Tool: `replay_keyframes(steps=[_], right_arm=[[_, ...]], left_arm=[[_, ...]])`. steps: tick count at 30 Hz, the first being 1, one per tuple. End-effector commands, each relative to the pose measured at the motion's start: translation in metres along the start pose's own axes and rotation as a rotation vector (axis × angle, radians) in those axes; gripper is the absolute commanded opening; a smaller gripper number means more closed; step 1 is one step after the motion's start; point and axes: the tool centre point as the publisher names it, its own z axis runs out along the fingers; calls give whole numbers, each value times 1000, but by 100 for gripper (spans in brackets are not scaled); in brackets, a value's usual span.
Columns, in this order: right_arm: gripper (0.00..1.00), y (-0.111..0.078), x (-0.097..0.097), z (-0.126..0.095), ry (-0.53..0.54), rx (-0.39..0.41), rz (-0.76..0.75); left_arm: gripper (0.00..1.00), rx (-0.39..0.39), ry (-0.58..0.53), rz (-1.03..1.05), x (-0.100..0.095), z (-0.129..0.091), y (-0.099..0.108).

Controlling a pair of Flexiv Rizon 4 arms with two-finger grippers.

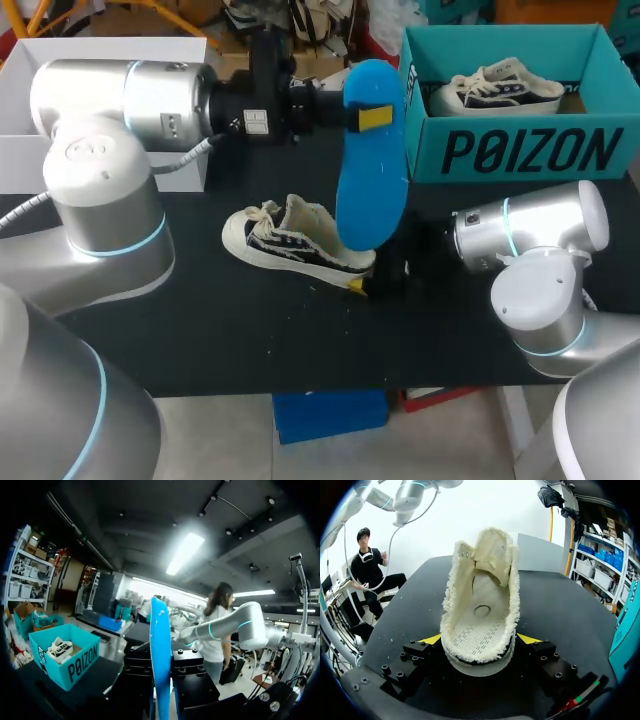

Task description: Take the shoe out of the shoebox, open the shoe tongue, remove and reinsert the insole, then place the shoe into the shoebox

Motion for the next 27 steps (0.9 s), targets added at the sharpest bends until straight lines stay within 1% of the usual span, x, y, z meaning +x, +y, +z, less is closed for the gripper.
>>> replay_keyframes(steps=[1, 5, 24, 25, 26, 27], right_arm=[[0, 0, 0, 3, -2, 3, 2], [0, 0, 0, 3, -2, 3, 2], [0, 0, 0, 3, -2, 3, 2], [19, 0, 0, 3, -2, 3, 2], [62, -1, 1, 2, 0, 7, 2], [100, -1, 1, 1, -2, 23, 0]], left_arm=[[0, 17, -1, -8, 5, -4, -2], [0, 26, -10, -5, 8, -5, -3], [0, 26, -10, -5, 8, -5, -3], [0, 26, -10, -5, 8, -5, -3], [0, 26, -10, -5, 8, -5, -3], [0, 26, -10, -5, 8, -5, -3]])
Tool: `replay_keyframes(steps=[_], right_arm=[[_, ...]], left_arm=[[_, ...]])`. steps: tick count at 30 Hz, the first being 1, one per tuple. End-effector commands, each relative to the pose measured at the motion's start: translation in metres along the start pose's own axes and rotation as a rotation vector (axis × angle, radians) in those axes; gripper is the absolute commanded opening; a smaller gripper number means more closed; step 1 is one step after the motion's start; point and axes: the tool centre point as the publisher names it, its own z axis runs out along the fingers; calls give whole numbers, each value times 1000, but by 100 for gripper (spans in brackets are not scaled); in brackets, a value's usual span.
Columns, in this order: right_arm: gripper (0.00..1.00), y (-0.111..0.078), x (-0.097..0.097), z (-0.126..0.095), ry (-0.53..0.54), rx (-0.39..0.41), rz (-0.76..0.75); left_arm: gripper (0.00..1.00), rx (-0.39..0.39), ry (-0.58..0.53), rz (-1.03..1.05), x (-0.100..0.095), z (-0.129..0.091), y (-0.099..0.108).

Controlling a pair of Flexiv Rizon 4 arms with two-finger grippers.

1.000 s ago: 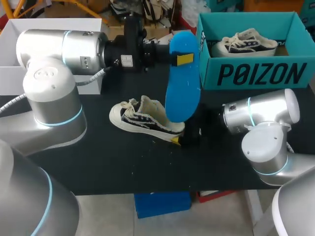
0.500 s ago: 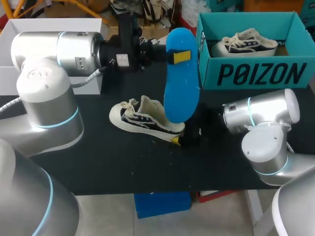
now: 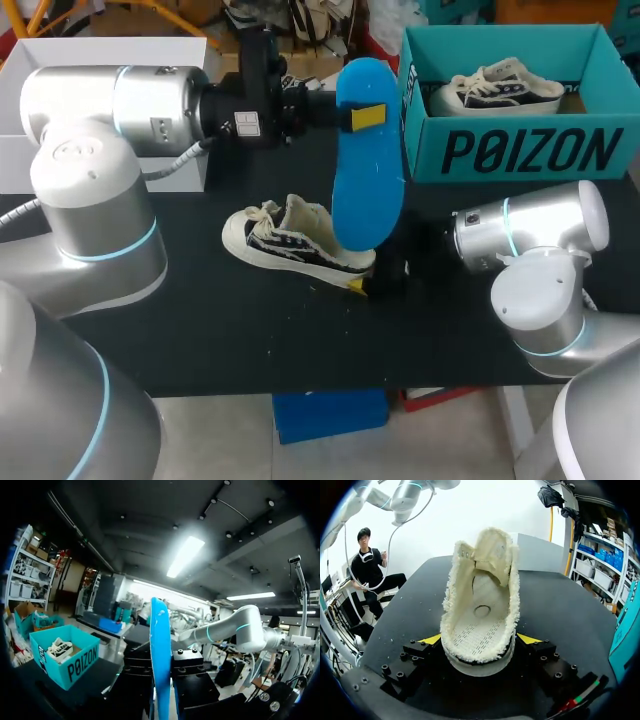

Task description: Take the shoe out of the shoebox, open the shoe tongue, remove and reinsert the insole, then place the shoe into the shoebox

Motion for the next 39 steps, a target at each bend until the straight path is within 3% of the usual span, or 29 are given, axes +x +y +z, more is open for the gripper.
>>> replay_keyframes(steps=[1, 10, 12, 28, 39], right_arm=[[100, -1, 1, -1, -1, 35, -7], [100, 1, -4, -24, -22, 180, 5], [100, 0, -5, -28, -31, 248, 23], [100, 13, -13, -51, -106, 565, 97], [100, 29, -18, -61, -105, 671, 76]], left_arm=[[0, 2, -4, 1, 0, 2, 1], [0, 2, -4, 1, 0, 2, 1], [0, 2, -4, 1, 0, 2, 1], [0, 2, -4, 1, 0, 2, 1], [0, 2, -4, 1, 0, 2, 1]])
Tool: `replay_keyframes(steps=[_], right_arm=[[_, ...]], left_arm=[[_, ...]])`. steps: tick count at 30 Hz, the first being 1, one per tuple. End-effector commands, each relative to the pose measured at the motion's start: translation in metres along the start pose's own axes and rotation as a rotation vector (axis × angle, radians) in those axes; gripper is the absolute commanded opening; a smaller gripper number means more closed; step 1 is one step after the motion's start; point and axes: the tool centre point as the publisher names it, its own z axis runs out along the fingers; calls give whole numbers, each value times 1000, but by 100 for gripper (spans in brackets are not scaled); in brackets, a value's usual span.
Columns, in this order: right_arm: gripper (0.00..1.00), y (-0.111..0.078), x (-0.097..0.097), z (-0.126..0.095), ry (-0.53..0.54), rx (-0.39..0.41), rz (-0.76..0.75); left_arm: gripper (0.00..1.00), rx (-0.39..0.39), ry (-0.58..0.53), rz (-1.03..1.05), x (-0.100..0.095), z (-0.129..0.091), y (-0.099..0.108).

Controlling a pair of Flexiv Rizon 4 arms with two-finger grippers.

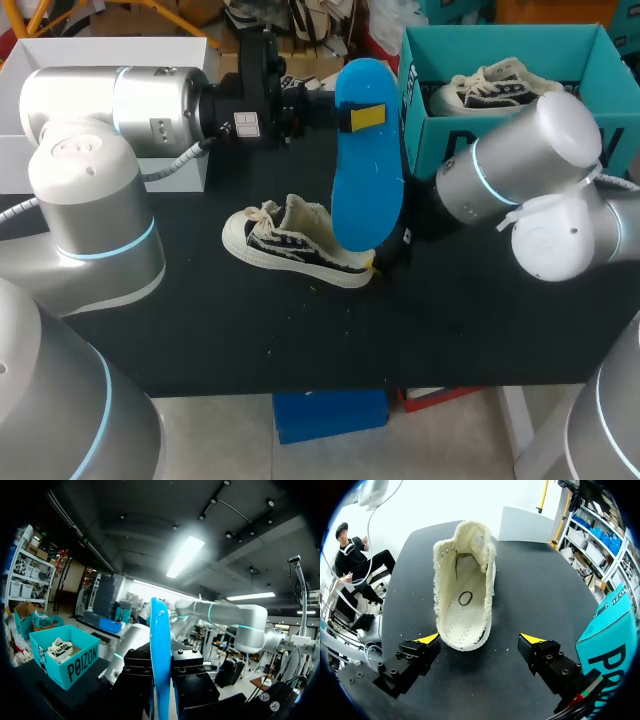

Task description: Take the shoe out of the shoebox, open the shoe tongue, remove and reinsert the insole, then place the shoe into the shoebox

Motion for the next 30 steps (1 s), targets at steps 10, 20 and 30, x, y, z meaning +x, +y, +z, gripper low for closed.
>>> replay_keyframes(steps=[10, 20, 30], right_arm=[[100, 15, -8, -23, -15, 322, -41], [100, 18, -12, -32, -24, 382, -48], [100, 24, -14, -32, -12, 400, -57]], left_arm=[[0, 1, -4, 1, 0, 2, 1], [0, 1, -4, 1, 0, 2, 1], [0, 1, -4, 1, 0, 2, 1]])
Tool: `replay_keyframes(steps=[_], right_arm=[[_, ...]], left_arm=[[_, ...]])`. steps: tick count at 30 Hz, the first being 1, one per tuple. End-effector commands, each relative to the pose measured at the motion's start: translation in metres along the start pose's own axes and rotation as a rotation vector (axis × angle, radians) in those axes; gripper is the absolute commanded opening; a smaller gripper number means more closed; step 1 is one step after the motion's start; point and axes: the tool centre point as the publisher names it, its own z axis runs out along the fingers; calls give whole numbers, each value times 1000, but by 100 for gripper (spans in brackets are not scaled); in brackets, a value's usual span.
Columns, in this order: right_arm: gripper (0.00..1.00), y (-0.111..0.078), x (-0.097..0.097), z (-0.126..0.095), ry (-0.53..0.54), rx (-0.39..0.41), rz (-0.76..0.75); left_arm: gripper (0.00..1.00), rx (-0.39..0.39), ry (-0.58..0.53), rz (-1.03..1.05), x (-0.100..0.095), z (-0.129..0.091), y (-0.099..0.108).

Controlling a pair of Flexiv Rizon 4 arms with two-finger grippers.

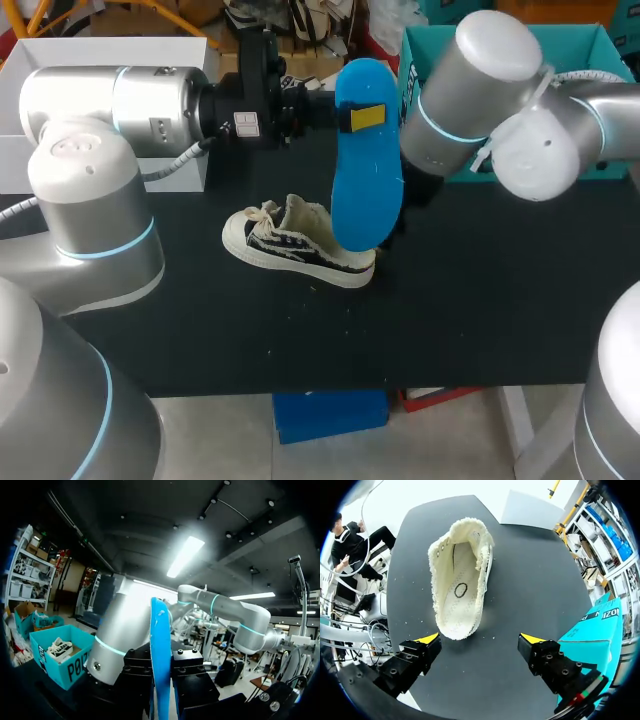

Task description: Take the shoe out of the shoebox, open the shoe tongue, remove and reinsert the insole, then place the shoe into the shoebox

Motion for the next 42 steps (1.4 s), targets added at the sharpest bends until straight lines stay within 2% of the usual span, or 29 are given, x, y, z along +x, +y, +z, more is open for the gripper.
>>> replay_keyframes(steps=[1, 42], right_arm=[[100, 6, -1, 0, 1, 100, -1], [100, 14, 9, 0, 12, 103, 2]], left_arm=[[0, 3, -4, 1, 0, 2, 1], [0, 3, -4, 1, 0, 2, 1]])
